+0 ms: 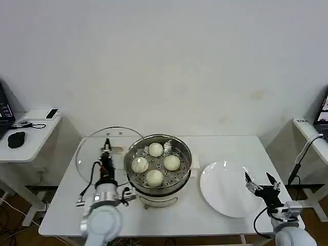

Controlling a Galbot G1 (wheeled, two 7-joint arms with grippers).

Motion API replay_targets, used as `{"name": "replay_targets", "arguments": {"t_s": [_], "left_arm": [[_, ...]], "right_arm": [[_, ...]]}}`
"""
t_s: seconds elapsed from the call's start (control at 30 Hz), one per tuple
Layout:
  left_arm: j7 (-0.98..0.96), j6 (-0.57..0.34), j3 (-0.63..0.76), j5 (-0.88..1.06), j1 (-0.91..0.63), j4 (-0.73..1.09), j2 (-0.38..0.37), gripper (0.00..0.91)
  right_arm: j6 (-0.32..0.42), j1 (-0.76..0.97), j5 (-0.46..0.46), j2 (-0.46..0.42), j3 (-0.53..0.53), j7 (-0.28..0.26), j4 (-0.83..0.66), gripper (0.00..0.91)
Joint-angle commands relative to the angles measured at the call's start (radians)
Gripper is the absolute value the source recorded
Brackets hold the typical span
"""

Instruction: Take steamed baozi put them in steamer then cover it.

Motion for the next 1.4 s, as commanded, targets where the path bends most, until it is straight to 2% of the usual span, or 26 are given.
{"name": "replay_targets", "arguments": {"t_s": [0.03,0.3,0.87,1.4], "left_arm": [[0.054,0.029,0.159,0.052,-0.049,0.023,-0.069,0.0],[0.077,0.031,0.202,0.076,-0.081,0.086,-0.14,0.0],[0.08,0.03,0.22,0.098,-0.098,0.138,-0.214,0.0],[0.065,0.025,0.224,0.09,-0.1,0.19,-0.216,0.0]], "right_arm": [[-0.002,0.013,-0.005,-0.001,0.002,-0.002,-0.022,0.907],[0.001,0.019,-0.01,0.003,0.014,-0.004,-0.03,0.907],[0.005,0.031,-0.009,-0.01,0.033,-0.01,-0.062,0.907],[0.004,0.033,-0.011,-0.011,0.03,-0.011,-0.057,0.907]]}}
